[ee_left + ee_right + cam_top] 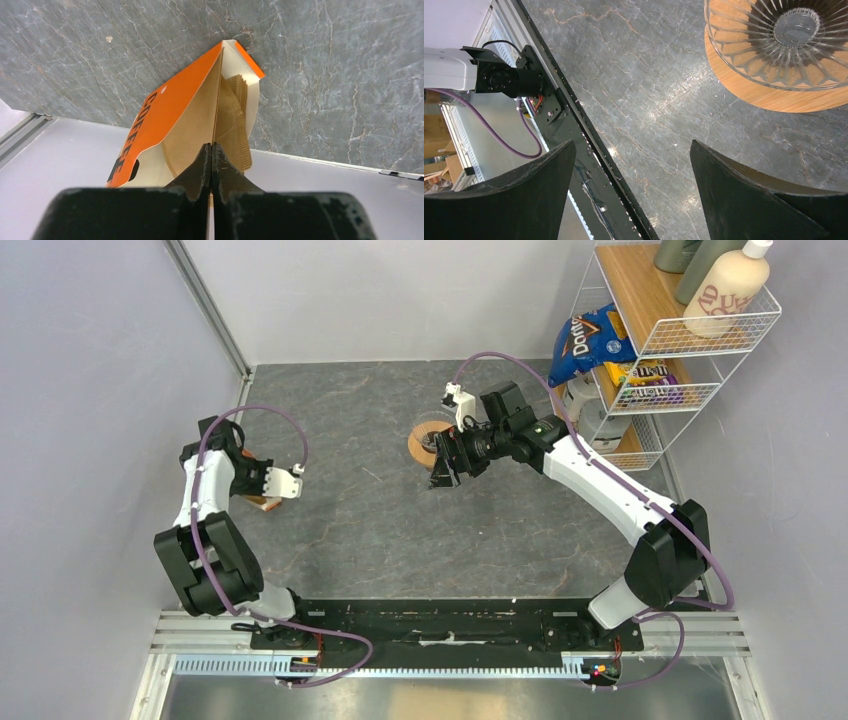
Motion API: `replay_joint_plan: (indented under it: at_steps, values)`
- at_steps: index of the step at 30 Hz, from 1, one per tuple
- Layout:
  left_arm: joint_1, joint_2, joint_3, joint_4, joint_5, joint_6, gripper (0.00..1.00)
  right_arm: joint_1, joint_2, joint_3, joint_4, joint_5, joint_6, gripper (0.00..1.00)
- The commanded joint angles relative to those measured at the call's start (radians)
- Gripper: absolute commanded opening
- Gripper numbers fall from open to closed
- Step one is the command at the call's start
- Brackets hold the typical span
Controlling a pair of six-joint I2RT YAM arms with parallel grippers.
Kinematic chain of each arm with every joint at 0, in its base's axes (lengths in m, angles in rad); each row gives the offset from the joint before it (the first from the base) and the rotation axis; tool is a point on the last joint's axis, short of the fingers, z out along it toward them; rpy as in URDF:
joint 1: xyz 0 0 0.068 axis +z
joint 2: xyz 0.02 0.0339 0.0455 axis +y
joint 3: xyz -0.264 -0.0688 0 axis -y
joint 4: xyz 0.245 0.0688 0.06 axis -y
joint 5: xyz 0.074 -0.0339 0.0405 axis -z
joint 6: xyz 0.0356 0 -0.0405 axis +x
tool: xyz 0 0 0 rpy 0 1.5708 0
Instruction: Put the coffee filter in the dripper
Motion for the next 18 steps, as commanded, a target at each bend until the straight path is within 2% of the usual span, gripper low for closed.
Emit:
replay_joint_plan:
  at_steps: [1, 13, 18]
  values:
    - [0.004, -0.062, 0.015, -0.07, 0.062, 0.352, 0.02, 0.003, 0.008, 0.011, 0.023, -0.021, 0.001, 0.92]
    - [0.004, -0.102, 0.006, -0.107, 0.083, 0.446, 0.02, 0.003, 0.013, 0.011, 0.023, -0.027, 0.002, 0.92]
    - [-0.001, -0.09, -0.009, -0.061, 0.095, 0.469, 0.02, 0.003, 0.024, 0.017, 0.025, -0.034, 0.009, 0.92]
